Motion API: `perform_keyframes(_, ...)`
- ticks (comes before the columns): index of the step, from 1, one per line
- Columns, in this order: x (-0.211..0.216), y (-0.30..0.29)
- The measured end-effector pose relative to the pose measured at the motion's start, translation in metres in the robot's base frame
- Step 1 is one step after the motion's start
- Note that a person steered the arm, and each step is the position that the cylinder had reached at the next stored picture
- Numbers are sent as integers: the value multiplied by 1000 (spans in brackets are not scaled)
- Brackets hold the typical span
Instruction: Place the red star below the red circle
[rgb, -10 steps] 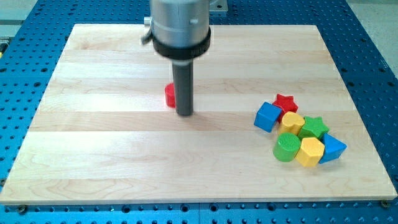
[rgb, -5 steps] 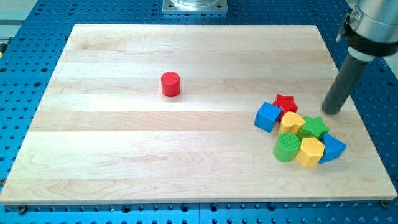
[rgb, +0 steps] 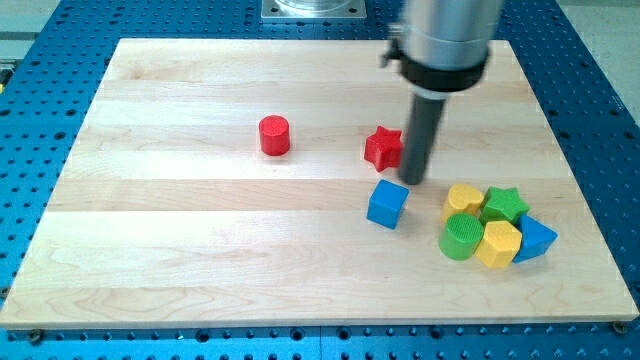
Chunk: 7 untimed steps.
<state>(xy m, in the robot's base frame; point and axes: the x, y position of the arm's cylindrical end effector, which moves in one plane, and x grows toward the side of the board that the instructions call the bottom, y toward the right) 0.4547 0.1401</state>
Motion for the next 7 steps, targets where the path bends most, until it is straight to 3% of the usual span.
perform_keyframes(1, -19, 20)
perform_keyframes(4, -36, -165)
perform_keyframes(5, -33, -110)
perform_keyframes(6, -4, -53)
perform_keyframes(7, 23, -121)
